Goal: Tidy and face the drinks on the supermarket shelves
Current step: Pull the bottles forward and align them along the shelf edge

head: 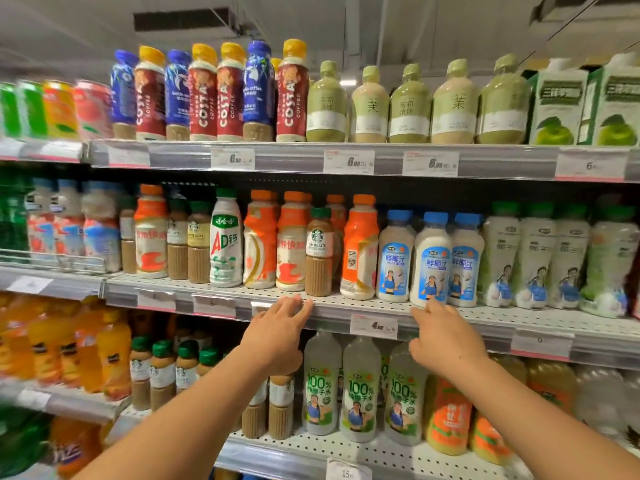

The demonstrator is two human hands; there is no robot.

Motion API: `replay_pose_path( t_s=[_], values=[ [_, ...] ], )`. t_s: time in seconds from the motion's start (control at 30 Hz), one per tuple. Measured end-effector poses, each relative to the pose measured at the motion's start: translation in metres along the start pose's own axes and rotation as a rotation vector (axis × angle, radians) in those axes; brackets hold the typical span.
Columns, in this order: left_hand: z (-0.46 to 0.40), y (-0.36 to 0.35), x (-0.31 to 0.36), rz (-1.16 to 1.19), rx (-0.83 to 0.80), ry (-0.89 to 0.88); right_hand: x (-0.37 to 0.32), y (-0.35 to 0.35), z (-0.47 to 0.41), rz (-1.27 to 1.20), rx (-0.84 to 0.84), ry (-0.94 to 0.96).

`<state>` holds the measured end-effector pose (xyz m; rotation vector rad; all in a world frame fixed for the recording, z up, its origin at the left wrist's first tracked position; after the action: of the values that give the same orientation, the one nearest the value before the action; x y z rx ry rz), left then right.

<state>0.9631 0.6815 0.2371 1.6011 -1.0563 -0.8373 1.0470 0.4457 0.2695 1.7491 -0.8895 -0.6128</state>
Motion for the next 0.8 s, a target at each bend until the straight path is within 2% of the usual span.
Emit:
replay_pose_path(
  t_s=[0.13,0.27,0.4,0.47,0.6,0.8],
  values=[
    [-0.003,0.01,-0.006,0.023,0.049,-0.09,-0.005,0.003,-0.002,0.024,-0.017,-0.045],
    [-0.004,0.026,-0.044,0.104,0.223,-0.141,-0.017,0.003,-0.004,0.097,-0.102,-0.124],
    [-0.013,0.019,-0.11,0.085,0.296,-0.118,-0.062,0.003,-0.011,0.027,0.066,-0.079],
    [-0.014,0.011,-0.131,0.077,0.303,-0.14,-0.094,0.0,-0.02,0.005,0.112,-0.033],
    [-0.015,-0.001,-0.144,0.082,0.279,-0.221,-0.137,-0.015,-0.035,-0.062,0.113,-0.07],
    [-0.02,0.006,-0.148,0.163,0.234,-0.274,-0.148,-0.019,-0.044,0.047,0.059,-0.153]
  ],
)
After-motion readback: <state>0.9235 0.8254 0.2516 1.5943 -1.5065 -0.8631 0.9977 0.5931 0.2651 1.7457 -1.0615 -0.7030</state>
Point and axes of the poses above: each hand's wrist, its own z-axis away from the middle knuckle, its own y-axis out of the back of the hand, x = y × z, the point moved 8 cm from there along -z, towards the middle knuckle, and after that the axes turned 11 degrees about y, right-handed, at the moved point
